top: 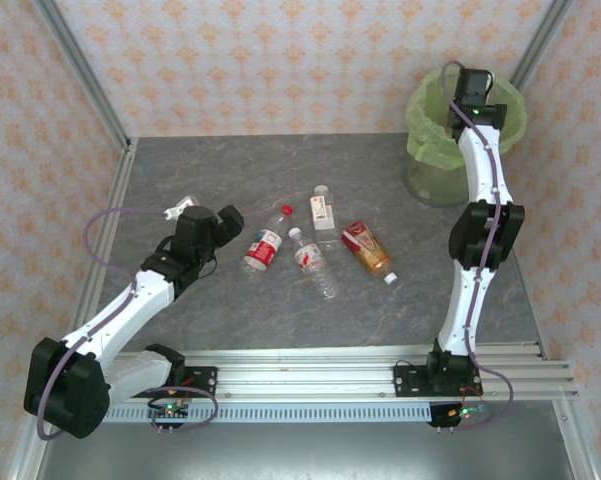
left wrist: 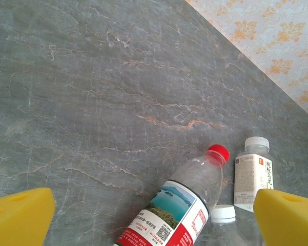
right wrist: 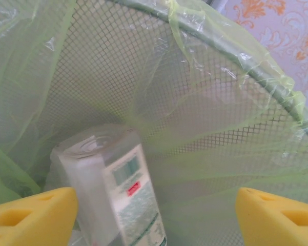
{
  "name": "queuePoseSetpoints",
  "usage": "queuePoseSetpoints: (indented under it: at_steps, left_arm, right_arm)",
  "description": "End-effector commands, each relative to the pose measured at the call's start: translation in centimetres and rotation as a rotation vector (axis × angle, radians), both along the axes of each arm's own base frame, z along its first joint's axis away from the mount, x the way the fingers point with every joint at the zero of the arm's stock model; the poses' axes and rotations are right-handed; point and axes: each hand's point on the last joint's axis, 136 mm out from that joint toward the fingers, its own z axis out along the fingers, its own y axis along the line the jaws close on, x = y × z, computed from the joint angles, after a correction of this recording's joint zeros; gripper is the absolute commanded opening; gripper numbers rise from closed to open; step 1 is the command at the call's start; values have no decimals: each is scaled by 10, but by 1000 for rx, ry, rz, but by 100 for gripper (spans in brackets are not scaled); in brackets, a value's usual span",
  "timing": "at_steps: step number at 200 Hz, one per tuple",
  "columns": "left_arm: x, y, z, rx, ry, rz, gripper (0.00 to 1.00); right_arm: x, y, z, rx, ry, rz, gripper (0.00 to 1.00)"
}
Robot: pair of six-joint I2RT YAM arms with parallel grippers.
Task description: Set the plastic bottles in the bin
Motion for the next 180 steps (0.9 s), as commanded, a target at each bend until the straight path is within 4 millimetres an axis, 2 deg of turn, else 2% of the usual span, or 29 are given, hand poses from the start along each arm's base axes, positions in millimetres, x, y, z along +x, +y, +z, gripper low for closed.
queuePoseSetpoints:
  at_steps: [1, 45, 92, 118, 129, 146, 173, 180]
  left_arm:
    - [2, 0, 1, 11, 6, -11, 100]
    - [4, -3, -1, 23, 5, -32, 100]
    - [9, -10, 0, 51, 4, -95, 100]
    - [12, -17, 0, 71, 15, -149, 100]
    - [14, -21, 2, 71, 14, -171, 100]
    - [16, -26, 4, 62, 11, -192, 100]
    - [18, -29, 5, 47, 12, -202, 100]
    - [19, -31, 6, 41, 11, -206, 100]
  right_arm:
    - [-22, 3, 68, 23, -129, -3, 81]
    - [-50, 23, 98, 94, -197, 80, 83]
    - [-105, 40, 140, 148, -282, 131, 85]
    - [-136, 63, 147, 242, -308, 202, 86]
    - [-148, 75, 142, 294, -317, 248, 86]
    - [-164, 105, 130, 379, -336, 379, 86]
    - [-192, 156, 95, 449, -281, 629, 87]
    - [-201, 170, 79, 448, -237, 706, 87]
